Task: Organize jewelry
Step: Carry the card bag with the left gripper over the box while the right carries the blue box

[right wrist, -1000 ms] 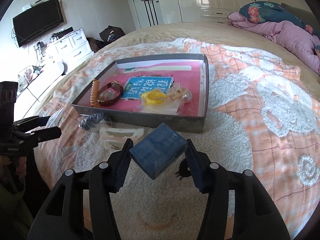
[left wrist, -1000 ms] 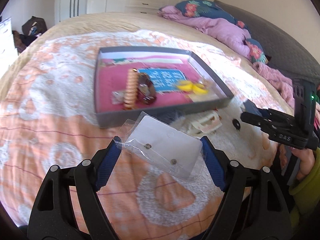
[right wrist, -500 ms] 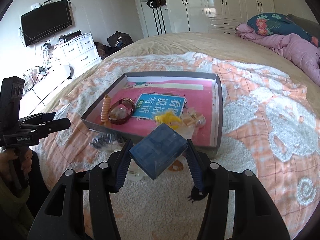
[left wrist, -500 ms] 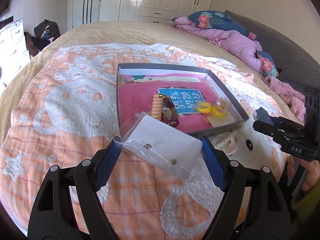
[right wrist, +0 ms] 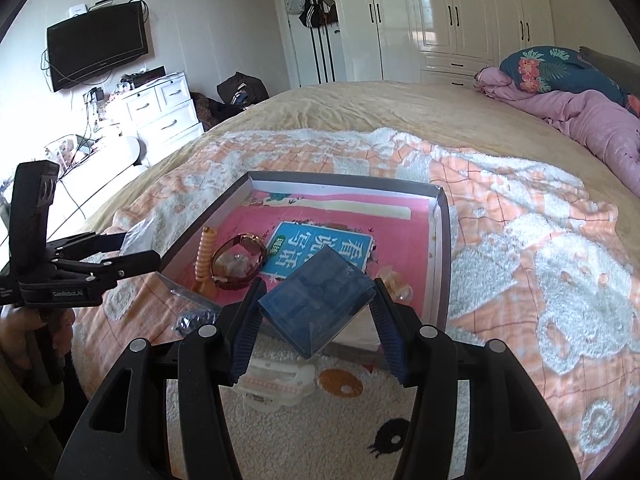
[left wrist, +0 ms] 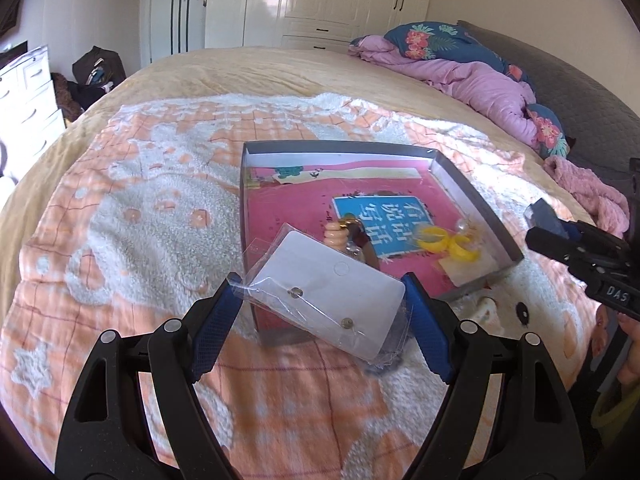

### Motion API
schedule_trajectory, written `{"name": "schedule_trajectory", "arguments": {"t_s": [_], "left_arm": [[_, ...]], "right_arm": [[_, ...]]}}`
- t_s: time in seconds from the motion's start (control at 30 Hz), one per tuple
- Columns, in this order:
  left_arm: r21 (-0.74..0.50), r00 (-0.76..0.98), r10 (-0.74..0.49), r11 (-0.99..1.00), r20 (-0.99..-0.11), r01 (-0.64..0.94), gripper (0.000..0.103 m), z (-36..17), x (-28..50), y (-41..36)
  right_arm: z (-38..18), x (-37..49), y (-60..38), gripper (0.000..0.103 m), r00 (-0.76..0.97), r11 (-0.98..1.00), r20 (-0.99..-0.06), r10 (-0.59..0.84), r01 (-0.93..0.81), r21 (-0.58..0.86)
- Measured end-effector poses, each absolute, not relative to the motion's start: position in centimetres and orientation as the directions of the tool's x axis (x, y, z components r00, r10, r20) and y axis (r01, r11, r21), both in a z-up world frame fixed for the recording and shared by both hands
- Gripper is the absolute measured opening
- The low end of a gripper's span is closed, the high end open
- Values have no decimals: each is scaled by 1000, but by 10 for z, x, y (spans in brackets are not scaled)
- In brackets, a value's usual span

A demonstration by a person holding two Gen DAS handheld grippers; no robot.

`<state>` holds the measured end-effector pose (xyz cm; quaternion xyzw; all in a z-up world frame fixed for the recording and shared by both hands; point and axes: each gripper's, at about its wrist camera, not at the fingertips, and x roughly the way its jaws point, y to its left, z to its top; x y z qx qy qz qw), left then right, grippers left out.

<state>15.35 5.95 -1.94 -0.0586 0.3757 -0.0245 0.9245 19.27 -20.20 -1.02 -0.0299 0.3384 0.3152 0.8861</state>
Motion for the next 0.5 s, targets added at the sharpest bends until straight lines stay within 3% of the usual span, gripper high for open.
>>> {"name": "schedule_trajectory", "arguments": {"t_s": [0.5], "left_arm": [[-66, 684, -37, 998, -729, -16, 72, -42, 195, 68]], "right_arm": [[-26, 226, -214, 52, 601, 845, -640, 479, -513, 151]]}}
